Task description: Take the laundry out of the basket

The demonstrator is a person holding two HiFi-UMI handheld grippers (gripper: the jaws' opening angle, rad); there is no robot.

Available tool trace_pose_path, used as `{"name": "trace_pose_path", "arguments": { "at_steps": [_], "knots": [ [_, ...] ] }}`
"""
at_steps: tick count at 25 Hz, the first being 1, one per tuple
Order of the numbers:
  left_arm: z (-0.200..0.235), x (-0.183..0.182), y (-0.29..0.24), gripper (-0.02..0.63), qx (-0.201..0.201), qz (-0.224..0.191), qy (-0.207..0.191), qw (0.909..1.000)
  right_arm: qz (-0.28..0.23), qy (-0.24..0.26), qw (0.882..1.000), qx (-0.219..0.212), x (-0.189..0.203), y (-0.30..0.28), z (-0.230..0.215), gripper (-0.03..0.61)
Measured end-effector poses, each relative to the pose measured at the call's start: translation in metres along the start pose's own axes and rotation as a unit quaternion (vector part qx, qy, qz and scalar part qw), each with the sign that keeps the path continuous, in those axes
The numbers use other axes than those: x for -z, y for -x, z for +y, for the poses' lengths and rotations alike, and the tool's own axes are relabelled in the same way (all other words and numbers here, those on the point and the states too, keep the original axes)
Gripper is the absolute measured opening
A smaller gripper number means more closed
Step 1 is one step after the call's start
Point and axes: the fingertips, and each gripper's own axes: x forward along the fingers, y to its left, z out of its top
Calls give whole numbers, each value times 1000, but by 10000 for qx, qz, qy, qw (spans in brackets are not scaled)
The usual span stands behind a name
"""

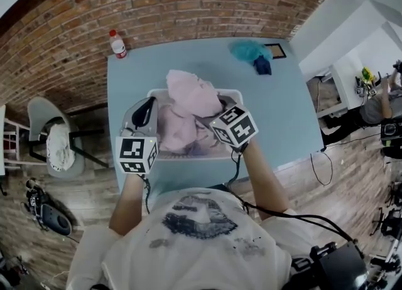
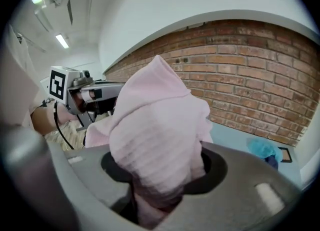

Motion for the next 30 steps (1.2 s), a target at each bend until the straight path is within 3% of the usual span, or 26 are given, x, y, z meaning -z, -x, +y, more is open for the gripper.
{"name": "trace_pose_path", "arguments": {
  "at_steps": [7,14,30],
  "knots": [
    [-8,-22,-1,-9,-284,-121,-127,9994,-681,-263,9972,174,-31,42,-20,227],
    [-50,-45,-18,-9,-472,-261,-183,9984,-1185,-215,9922,326,-45,103,-54,227],
    [-205,-71,-95,-9,-37,-398,-294,9988,-1591,-335,9824,924,15,241,-159,225]
  ]
}}
